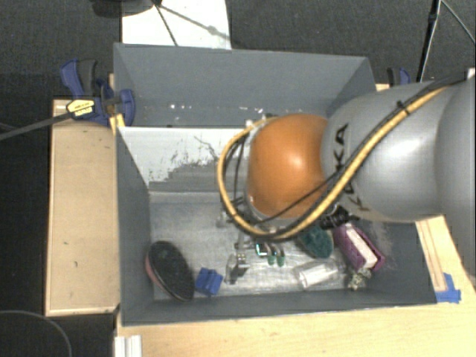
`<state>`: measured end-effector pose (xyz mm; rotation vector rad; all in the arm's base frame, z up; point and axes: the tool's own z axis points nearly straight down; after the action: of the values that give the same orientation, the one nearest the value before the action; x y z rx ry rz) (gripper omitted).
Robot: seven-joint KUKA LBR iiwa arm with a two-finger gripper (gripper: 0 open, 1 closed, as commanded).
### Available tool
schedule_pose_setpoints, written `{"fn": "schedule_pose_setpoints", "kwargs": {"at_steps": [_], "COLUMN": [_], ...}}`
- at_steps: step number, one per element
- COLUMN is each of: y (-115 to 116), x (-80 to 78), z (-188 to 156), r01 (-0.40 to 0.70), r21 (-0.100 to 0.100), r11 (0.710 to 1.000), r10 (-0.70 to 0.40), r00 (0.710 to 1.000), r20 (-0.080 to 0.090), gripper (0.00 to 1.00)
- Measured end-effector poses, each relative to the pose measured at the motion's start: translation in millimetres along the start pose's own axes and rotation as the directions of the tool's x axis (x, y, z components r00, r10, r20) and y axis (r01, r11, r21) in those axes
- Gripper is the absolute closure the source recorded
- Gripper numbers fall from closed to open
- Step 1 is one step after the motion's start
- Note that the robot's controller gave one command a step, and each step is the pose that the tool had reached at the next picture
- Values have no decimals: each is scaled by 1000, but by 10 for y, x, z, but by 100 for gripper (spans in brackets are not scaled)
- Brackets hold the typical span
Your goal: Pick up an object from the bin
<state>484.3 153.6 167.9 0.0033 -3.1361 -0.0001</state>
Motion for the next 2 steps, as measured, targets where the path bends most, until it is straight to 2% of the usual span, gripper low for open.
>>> {"fn": "schedule_pose_setpoints", "kwargs": {"at_steps": [1, 2], "y": [20, 411], "x": [0, -3], "z": [956, 963], "r01": [234, -70], "r21": [0, -4], "r11": [972, 998], "r10": [-234, 70], "r00": [972, 997], "r20": [23, 12], "gripper": [0, 0]}}
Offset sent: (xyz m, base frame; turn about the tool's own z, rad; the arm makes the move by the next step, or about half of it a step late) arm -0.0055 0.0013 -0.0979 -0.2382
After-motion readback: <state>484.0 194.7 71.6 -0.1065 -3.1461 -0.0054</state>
